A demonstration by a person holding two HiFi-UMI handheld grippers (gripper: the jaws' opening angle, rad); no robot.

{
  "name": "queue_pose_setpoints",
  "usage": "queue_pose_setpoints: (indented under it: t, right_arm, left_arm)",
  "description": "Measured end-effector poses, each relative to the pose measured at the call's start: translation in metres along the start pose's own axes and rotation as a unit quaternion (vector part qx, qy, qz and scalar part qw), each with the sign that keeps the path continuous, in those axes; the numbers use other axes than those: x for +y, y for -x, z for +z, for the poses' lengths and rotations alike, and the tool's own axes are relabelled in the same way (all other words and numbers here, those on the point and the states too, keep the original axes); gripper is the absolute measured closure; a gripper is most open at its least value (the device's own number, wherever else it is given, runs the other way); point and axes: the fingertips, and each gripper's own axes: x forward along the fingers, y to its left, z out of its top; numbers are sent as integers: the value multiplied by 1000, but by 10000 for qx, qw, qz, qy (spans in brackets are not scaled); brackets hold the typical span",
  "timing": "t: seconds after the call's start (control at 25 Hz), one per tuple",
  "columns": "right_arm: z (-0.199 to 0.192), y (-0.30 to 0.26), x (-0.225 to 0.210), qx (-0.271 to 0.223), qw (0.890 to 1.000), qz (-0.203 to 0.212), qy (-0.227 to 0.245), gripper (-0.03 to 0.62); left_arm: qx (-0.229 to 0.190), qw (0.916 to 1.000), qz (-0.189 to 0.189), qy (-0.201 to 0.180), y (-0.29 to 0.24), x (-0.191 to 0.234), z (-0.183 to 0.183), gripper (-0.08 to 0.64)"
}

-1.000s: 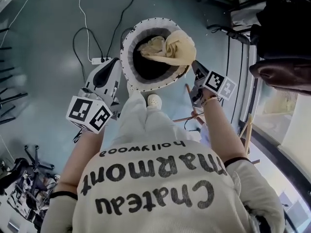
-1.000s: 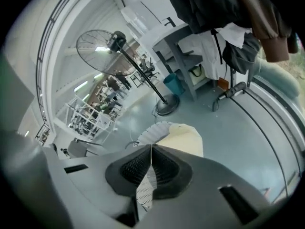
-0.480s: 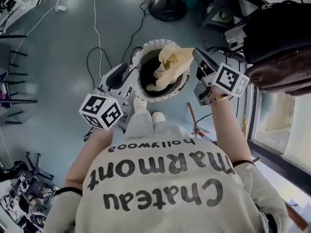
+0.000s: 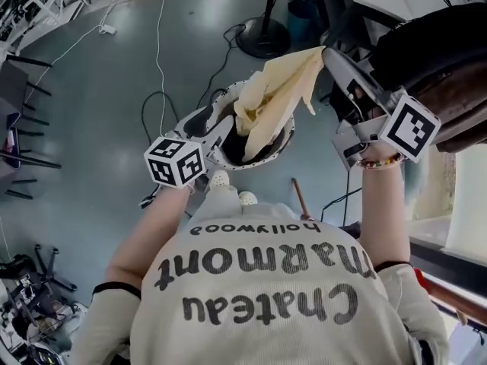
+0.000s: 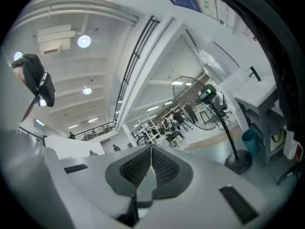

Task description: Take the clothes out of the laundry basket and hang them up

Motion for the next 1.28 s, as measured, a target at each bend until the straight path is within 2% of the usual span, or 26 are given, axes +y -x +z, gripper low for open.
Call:
queue_pose_setpoints:
  t: [0.2,0.36,0.4,0.44,0.48,0.56,0.64,0.72,0.92,1.0,1.16,1.28]
  right_arm:
    - [40,0,76,-247,9977,310,551,561]
    - [54,5,118,-372,9946,225,946,561]
    - [51,8,126,-398,9938,147,1023,561]
    - [46,10,133,-430,9933,39,1068,561]
    - [39,12,137,-470,9931,-98,1074,561]
    - [25,16,140,-539,9922,-447,1030,561]
    - [19,21,133,-543,9904,-789,996,561]
    - [14,25,124,-522,9893,-983,945,562]
    - [-4,31,105,-508,9871,-1290,803,561]
    - [-19,34,103,-443,9856,-1430,788,561]
    - [-53,41,97,-97,9734,-2074,969,561]
    - [-80,35,107,207,9718,-2107,1037,561]
  left_arm:
    - [424,9983,-385,-105,-16,-20,-14,290]
    - [566,9953,-699,-346,-16,-23,-14,287]
    - [578,9935,-903,-388,-11,-29,-14,337]
    - [601,9907,-1158,-396,-3,-35,-13,493]
    - [637,9867,-1448,-363,9,-40,-10,543]
    - [700,9772,-1983,-297,36,-49,3,546]
    - [626,9722,-2216,-418,56,-54,27,546]
    - [422,9722,-2245,-522,66,-54,58,546]
    - [77,9693,-2427,-378,83,-59,124,546]
    - [3,9669,-2499,-508,96,-70,138,546]
    - [-94,9605,-2685,-721,124,-94,161,546]
    - [-149,9562,-2794,-860,146,-109,173,546]
